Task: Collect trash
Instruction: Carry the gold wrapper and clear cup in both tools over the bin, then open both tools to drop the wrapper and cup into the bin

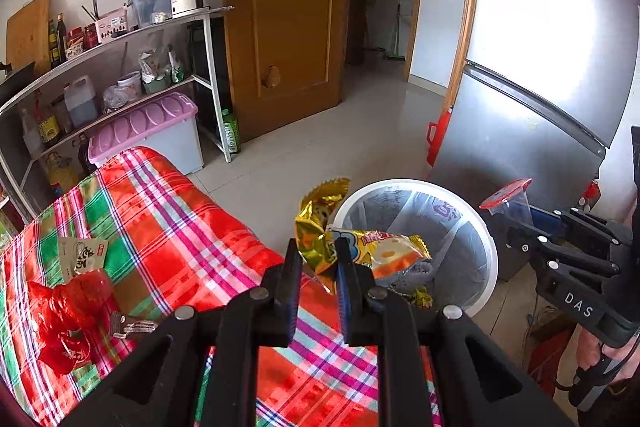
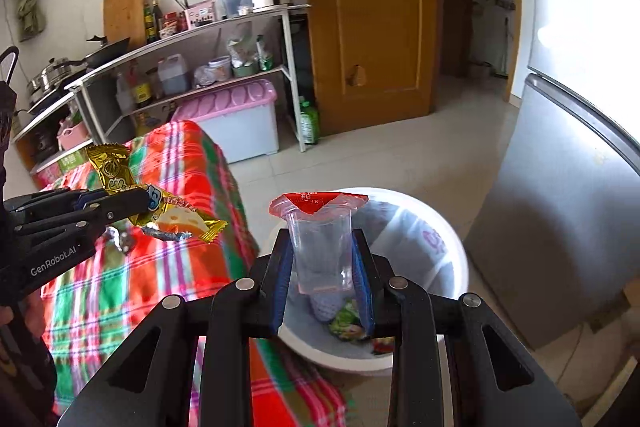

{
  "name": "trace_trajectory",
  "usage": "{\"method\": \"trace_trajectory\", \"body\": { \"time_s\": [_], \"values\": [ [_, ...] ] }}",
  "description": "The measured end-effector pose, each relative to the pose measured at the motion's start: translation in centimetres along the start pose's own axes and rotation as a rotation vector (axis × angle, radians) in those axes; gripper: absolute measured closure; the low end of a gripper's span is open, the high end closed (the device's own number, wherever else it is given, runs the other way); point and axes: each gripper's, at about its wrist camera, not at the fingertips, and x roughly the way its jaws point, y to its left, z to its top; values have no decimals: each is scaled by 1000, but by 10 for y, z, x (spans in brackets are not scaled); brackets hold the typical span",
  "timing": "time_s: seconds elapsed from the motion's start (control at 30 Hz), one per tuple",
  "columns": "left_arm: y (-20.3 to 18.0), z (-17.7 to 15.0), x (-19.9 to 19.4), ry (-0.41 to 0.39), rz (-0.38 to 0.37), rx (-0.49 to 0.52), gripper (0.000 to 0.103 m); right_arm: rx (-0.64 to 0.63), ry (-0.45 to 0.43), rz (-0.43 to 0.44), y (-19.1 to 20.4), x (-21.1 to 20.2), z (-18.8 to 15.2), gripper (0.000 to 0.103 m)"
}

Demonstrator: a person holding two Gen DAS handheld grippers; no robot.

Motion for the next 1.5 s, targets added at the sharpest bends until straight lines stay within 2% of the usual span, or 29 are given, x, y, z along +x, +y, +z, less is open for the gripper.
{"method": "trace_trajectory", "body": {
  "time_s": [0.23, 0.4, 0.53, 0.63, 0.9, 0.93, 1.0, 1.07, 1.1, 1.13, 1.2, 1.5],
  "values": [
    [-29, 4, 34, 59, -34, 35, 86, 34, 51, -58, -27, 13, -9, 74],
    [-39, 1, 56, 118, -77, 24, 86, 50, 103, -86, -42, 30, -17, 74],
    [-46, 0, 70, 147, -80, 27, 86, 61, 138, -99, -52, 42, -23, 74],
    [-54, -1, 73, 138, -39, 65, 86, 62, 163, -100, -57, 51, -27, 73],
    [-58, -2, 87, 177, -38, 65, 85, 61, 215, -110, -65, 73, -34, 73],
    [-58, -2, 88, 178, -33, 65, 83, 60, 221, -111, -65, 74, -36, 73],
    [-56, -2, 90, 186, -38, 52, 73, 59, 233, -125, -67, 78, -39, 73],
    [-54, -3, 91, 191, -50, 38, 50, 63, 240, -132, -69, 80, -41, 72],
    [-54, -3, 91, 189, -46, 38, 48, 67, 243, -131, -70, 80, -42, 68],
    [-54, -3, 91, 187, -43, 39, 48, 70, 247, -131, -70, 81, -43, 61],
    [-53, -4, 91, 190, -44, 34, 48, 76, 244, -128, -71, 80, -43, 54],
    [-48, -4, 81, 172, -35, 19, 43, 82, 229, -123, -69, 74, -43, 53]
  ]
}}
